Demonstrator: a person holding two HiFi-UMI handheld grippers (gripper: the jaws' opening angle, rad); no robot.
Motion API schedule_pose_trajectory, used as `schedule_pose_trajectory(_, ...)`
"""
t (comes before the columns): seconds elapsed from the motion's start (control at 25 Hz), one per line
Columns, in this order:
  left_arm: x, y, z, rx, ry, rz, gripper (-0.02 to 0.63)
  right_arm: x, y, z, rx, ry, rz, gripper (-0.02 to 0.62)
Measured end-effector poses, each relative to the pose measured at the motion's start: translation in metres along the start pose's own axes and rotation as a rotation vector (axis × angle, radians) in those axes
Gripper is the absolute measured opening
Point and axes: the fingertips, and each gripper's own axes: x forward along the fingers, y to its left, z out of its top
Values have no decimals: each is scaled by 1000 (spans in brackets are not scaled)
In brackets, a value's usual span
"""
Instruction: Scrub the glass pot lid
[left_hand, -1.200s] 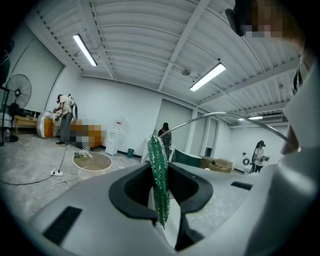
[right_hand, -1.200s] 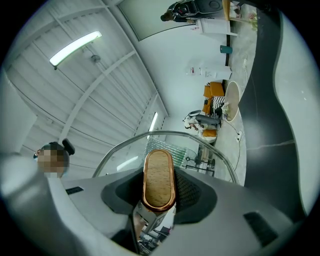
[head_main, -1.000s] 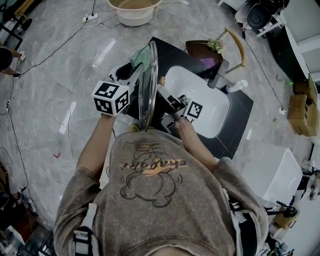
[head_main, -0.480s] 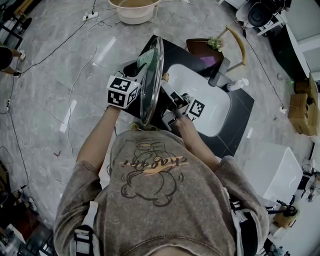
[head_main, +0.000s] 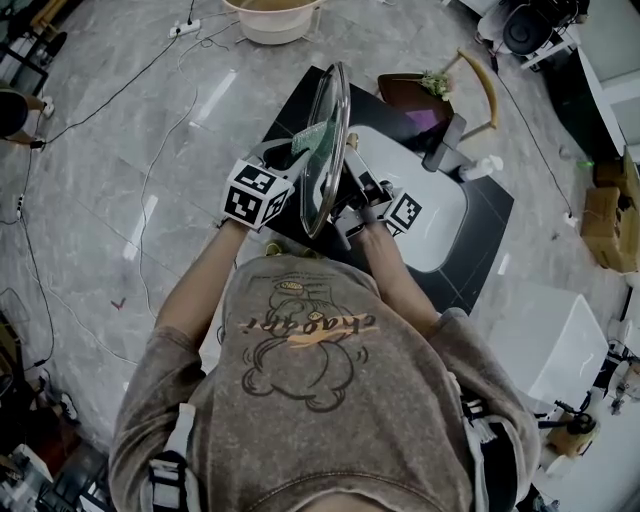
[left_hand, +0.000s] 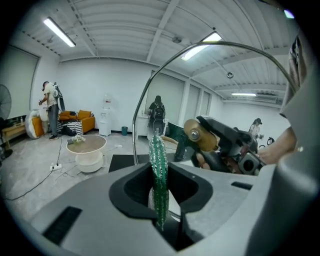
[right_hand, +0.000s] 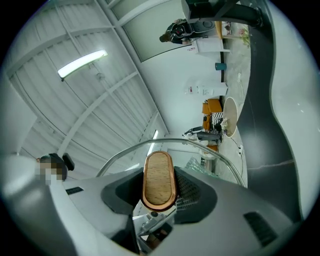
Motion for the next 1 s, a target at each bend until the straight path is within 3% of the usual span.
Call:
schedule_pose_trajectory(0.4,-15,-33,-26,-119,85,-136,84,-4,-13,7,-51,-18,-61,179)
schedule_pose_trajectory(1.0,-64,-79,-6,-231,98,-367,84,-13,-22,20,-97,-30,-108,179)
